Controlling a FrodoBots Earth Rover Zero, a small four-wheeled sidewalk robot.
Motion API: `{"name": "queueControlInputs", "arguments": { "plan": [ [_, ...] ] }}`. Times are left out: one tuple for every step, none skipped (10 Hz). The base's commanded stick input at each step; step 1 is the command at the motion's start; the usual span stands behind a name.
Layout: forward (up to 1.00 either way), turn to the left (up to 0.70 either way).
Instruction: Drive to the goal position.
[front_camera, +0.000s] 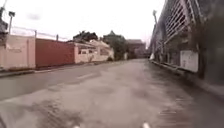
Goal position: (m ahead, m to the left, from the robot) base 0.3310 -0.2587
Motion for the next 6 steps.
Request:
{"name": "queueControlInputs", "arguments": {
  "plan": [
    [0.08, 0.00],
    [0.00, 0.00],
    [0.00, 0.00],
    [0.00, 0.00],
    [0.00, 0.00],
    [0.00, 0.00]
  ]
}}
